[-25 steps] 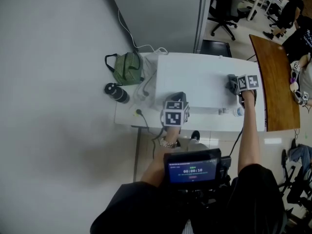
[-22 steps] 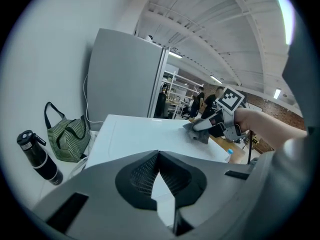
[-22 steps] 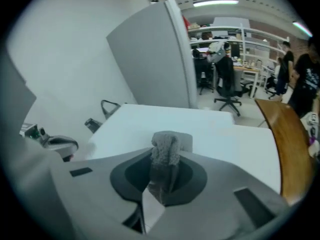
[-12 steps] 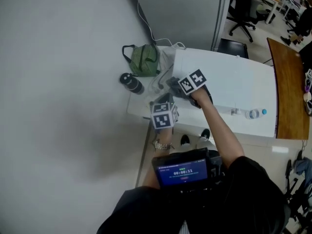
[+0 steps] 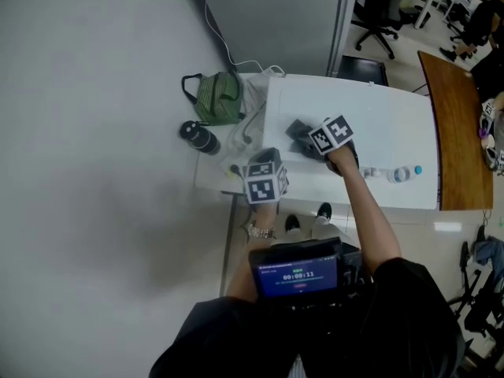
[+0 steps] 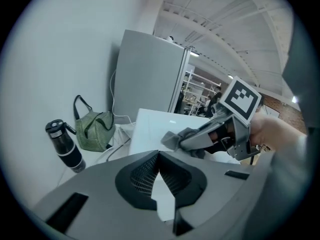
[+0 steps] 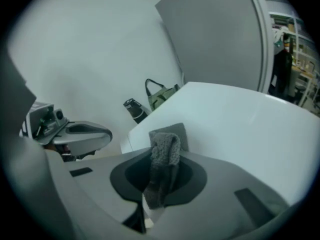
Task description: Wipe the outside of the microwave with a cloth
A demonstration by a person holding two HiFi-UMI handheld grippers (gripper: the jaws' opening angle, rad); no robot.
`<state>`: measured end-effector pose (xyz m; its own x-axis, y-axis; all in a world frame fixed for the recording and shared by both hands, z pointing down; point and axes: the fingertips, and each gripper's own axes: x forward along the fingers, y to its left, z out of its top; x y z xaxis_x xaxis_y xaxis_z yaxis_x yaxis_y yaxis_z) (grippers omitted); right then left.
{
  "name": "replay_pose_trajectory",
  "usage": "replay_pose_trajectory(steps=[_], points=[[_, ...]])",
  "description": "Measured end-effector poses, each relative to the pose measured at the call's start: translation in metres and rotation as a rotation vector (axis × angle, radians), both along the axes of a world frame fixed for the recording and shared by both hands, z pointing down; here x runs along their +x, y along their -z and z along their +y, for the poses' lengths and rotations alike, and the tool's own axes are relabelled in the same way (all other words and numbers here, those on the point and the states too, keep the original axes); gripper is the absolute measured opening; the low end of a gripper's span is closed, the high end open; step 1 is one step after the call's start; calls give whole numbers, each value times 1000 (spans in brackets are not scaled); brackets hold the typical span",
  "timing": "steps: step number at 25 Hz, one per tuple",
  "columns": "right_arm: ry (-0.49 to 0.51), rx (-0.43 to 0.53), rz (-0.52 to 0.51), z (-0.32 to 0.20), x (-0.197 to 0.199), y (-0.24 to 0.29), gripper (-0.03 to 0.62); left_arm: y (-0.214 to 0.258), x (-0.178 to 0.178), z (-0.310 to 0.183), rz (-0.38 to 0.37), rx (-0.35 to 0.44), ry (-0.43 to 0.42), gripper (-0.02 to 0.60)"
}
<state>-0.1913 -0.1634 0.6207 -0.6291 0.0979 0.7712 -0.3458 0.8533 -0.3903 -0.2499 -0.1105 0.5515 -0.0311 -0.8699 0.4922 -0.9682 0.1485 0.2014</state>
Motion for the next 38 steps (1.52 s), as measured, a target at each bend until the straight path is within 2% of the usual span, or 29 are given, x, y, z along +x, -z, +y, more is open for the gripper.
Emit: replay_pose_trajectory(steps=[3, 6, 10, 14, 17, 21, 23, 28, 33, 38], points=[[-89, -32, -11, -23, 65, 1, 41, 1, 29, -18, 7, 8, -74, 0], [-197, -22, -3, -44, 133, 3, 41, 2, 54, -30, 10, 9, -135, 0], [-350, -7, -28, -63, 210, 5, 40, 2, 73, -35, 16, 10, -179, 0], [-457, 17, -45, -77, 259, 7, 40, 4, 71, -35, 11, 12, -181, 0], [-519, 50, -10, -81, 281, 5, 40, -2, 71, -29, 23, 6, -183, 0], [-560, 121, 99, -84, 291, 2, 41, -20, 89, -23, 59, -14, -202, 0], [-542, 166, 127, -79, 277, 14, 41, -28, 100, -22, 75, -30, -219, 0], [-478, 164, -127, -36, 221, 58, 41, -17, 138, -15, 61, -18, -266, 0], [-382, 280, -241, 34, 205, 86, 41, 9, 175, -2, 16, 19, -265, 0], [-369, 349, -335, 94, 215, 104, 41, 26, 212, 32, -4, 30, -248, 0]])
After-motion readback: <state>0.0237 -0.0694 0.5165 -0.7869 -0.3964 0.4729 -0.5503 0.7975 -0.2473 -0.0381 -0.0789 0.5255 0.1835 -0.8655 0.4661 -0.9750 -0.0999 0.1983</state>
